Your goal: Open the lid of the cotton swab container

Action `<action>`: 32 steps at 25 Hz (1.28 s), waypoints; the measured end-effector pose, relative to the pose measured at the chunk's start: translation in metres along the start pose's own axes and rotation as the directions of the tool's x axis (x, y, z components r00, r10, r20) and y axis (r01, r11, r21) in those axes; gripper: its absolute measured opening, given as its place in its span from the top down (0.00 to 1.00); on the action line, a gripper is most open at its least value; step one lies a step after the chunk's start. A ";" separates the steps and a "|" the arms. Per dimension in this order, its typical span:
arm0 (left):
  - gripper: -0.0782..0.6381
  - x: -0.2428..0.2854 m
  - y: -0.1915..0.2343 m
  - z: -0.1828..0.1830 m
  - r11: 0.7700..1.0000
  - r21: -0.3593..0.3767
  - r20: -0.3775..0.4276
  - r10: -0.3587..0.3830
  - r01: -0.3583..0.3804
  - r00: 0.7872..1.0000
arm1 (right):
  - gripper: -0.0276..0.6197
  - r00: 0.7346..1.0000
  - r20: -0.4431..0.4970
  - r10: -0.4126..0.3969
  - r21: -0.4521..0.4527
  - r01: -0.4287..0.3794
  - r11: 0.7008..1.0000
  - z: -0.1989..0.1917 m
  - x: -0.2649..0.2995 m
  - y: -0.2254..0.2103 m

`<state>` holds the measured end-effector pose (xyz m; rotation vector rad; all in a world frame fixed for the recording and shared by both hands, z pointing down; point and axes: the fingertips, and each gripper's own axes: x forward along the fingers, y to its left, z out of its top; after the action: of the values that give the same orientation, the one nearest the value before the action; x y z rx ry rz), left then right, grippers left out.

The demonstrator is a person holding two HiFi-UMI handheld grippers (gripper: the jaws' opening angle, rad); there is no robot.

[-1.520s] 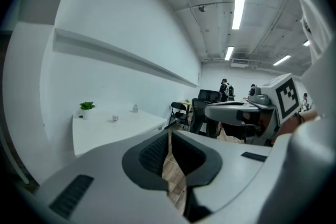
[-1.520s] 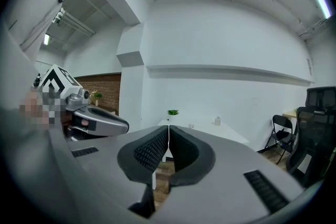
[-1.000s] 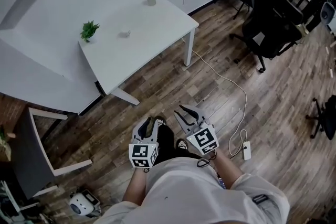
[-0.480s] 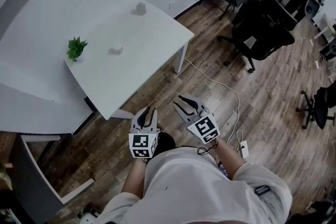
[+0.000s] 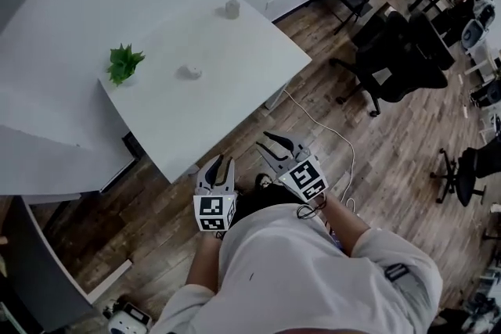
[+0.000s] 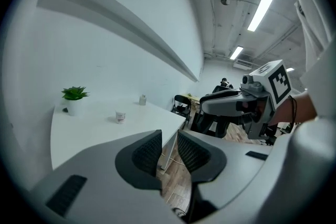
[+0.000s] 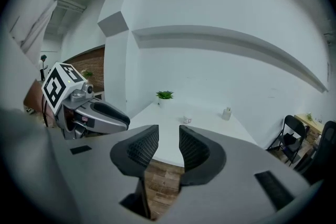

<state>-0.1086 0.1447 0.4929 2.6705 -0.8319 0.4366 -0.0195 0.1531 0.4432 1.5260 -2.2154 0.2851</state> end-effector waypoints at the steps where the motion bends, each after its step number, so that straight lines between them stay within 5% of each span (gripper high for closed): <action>1: 0.75 -0.001 0.009 -0.005 1.000 -0.022 -0.008 0.021 -0.021 1.000 | 0.78 1.000 -0.005 0.008 0.002 -0.008 1.000 0.000 0.007 0.000; 6: 0.75 0.009 0.049 -0.017 0.995 -0.053 -0.071 0.080 -0.084 0.994 | 0.78 0.999 -0.011 0.051 0.011 -0.051 0.999 0.005 0.044 -0.008; 20: 0.75 0.122 0.142 0.041 0.971 -0.055 -0.146 0.225 -0.235 0.963 | 0.78 0.982 0.058 0.179 0.040 -0.181 0.983 0.049 0.170 -0.126; 32: 0.70 0.220 0.187 0.025 0.937 -0.070 -0.293 0.308 -0.341 0.905 | 0.78 0.928 -0.060 0.368 0.030 -0.367 0.930 0.010 0.236 -0.177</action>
<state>-0.0410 -0.1202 0.5903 2.2903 -1.1757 0.7944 0.0713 -0.1139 0.5294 1.0818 -2.4416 0.4626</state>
